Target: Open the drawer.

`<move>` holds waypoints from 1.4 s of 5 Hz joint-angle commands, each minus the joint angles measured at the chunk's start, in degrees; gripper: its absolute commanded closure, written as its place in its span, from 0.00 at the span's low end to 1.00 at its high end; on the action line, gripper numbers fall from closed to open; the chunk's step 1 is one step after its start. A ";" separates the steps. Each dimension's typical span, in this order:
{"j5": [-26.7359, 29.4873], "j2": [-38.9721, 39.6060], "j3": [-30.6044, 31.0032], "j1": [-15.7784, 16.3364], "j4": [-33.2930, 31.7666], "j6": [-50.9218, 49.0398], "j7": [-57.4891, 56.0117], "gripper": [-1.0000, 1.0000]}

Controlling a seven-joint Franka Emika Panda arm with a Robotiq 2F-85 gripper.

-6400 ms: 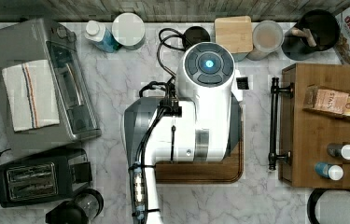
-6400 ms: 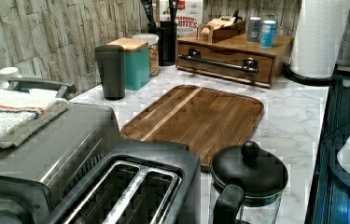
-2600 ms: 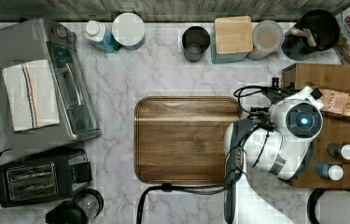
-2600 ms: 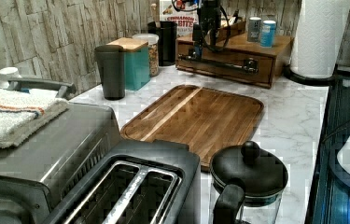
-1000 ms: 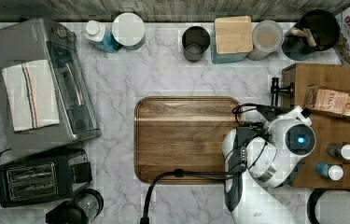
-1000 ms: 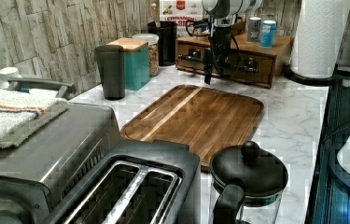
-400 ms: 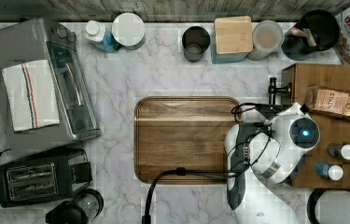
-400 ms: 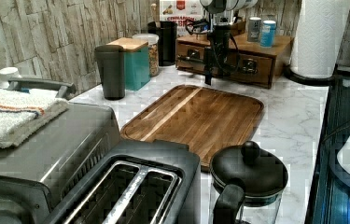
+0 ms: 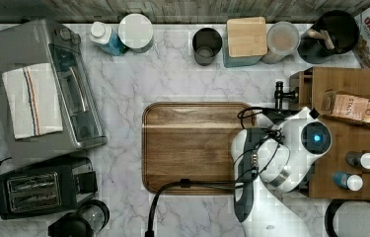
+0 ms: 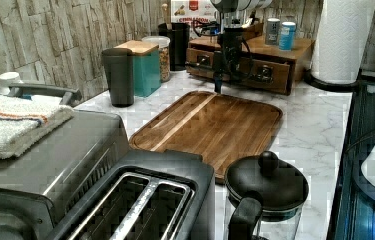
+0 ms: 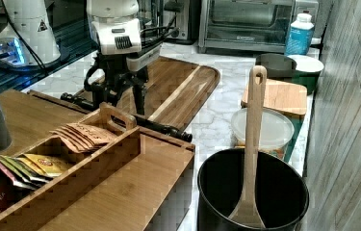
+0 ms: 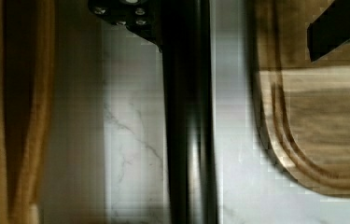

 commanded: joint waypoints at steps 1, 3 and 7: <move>-3.24 -5.77 10.81 15.12 -2.39 -1.46 13.33 0.00; -7.27 -6.26 9.92 20.21 -2.03 -1.42 18.96 0.00; -8.92 -6.07 12.11 20.91 1.36 -5.51 25.06 0.00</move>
